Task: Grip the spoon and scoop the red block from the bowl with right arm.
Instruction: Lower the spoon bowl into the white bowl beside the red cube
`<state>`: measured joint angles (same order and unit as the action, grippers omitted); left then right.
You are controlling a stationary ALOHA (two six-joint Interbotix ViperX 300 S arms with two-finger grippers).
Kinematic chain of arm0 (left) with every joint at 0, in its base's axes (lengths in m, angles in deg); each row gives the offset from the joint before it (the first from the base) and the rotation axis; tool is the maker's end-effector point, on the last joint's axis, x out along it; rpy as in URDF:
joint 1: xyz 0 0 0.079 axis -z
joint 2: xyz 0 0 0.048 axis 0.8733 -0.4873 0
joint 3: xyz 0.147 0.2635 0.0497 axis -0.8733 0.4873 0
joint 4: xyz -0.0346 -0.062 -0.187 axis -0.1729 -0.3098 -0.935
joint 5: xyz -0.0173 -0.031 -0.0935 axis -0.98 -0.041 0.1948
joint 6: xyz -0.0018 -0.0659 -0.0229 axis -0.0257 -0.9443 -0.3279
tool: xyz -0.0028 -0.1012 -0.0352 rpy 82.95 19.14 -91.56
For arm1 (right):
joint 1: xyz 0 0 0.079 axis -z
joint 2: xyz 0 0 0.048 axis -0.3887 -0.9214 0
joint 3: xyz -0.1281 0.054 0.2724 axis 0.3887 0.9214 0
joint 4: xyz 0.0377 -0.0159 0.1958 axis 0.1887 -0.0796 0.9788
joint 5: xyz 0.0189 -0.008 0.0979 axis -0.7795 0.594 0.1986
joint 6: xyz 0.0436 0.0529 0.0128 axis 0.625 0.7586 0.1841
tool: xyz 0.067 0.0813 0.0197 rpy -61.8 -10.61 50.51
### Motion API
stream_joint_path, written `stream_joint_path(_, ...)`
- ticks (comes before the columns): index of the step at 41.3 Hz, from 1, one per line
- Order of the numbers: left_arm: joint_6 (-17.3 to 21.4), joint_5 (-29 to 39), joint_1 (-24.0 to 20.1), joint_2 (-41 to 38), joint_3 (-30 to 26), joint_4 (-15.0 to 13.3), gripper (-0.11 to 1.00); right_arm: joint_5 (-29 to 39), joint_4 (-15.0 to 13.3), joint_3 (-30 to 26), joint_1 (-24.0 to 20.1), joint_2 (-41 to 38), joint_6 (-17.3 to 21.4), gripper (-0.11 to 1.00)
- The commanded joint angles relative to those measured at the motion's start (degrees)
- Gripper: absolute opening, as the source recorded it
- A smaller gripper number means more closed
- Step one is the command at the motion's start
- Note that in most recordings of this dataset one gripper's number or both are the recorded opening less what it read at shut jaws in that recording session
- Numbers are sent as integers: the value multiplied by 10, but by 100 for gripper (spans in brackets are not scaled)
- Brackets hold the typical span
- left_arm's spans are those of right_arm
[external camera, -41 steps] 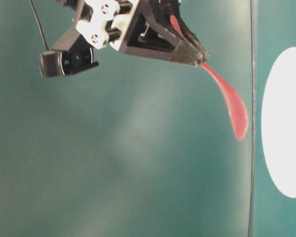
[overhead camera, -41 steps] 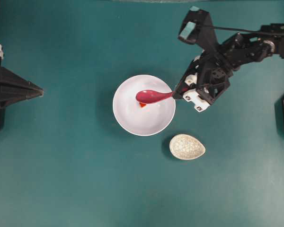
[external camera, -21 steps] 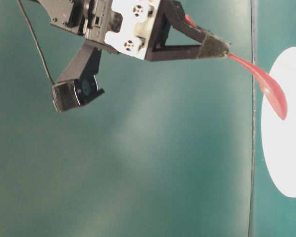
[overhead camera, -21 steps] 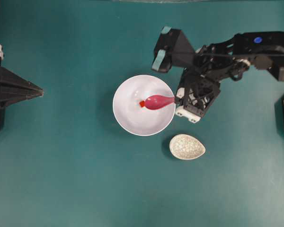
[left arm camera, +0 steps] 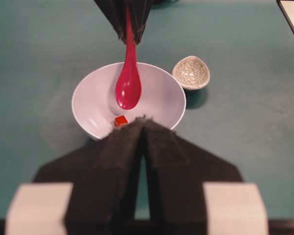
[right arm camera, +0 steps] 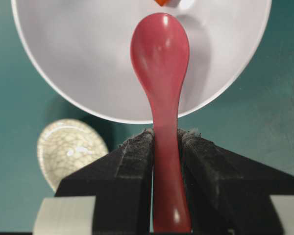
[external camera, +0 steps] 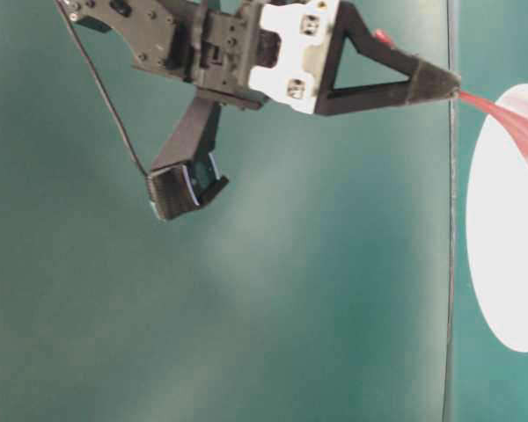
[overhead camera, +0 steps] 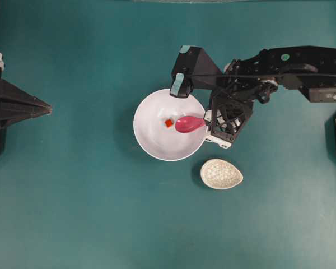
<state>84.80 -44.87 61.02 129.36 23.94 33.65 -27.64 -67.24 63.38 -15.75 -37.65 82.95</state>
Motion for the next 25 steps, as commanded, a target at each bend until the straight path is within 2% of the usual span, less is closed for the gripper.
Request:
stream_joint_path(1,1,-4,1,-3,-18,1,0,-4,-10,-14,-1,2,0,24)
stream_joint_path(7,3,-4,1,-3,-18,1,0,-12,-20,-15,-1,-8,1,24)
stream_joint_path(25,5,-4,1,-4,-18,1,0,-41,-20,-46,-2,-46,-1,24)
